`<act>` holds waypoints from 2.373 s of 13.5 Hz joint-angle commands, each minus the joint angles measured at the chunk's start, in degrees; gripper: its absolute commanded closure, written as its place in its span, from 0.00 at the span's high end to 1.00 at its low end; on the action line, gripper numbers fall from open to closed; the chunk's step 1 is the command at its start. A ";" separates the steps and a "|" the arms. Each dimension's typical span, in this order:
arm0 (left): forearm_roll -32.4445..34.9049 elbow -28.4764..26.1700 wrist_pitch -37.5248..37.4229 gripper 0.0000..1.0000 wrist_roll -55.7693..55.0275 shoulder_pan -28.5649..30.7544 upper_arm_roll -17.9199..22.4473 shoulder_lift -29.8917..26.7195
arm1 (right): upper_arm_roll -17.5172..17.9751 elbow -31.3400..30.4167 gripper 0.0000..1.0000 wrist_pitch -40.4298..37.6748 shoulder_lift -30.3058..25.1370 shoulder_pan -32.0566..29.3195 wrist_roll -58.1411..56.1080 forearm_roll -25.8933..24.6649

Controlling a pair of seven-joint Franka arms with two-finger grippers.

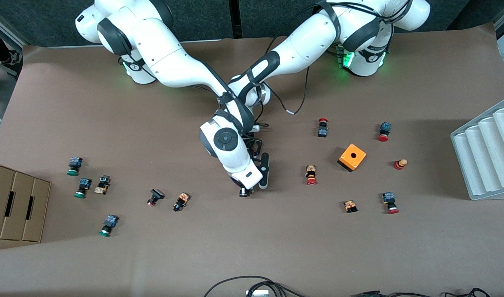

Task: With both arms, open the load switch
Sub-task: 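Close the right gripper on the white lever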

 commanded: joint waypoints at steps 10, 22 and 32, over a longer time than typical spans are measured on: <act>0.22 -1.82 0.10 0.24 -1.79 -0.24 0.57 -0.96 | 0.02 -0.70 0.39 -1.65 0.46 0.80 0.99 -0.11; 0.22 -1.82 0.19 0.24 -1.79 -0.16 0.57 -0.96 | 0.02 -0.70 0.39 -5.51 -1.48 0.98 0.90 0.16; 0.30 -1.73 0.19 0.24 -1.79 -0.15 0.57 -0.96 | 0.45 -1.31 0.39 -7.53 -3.67 0.98 1.08 0.33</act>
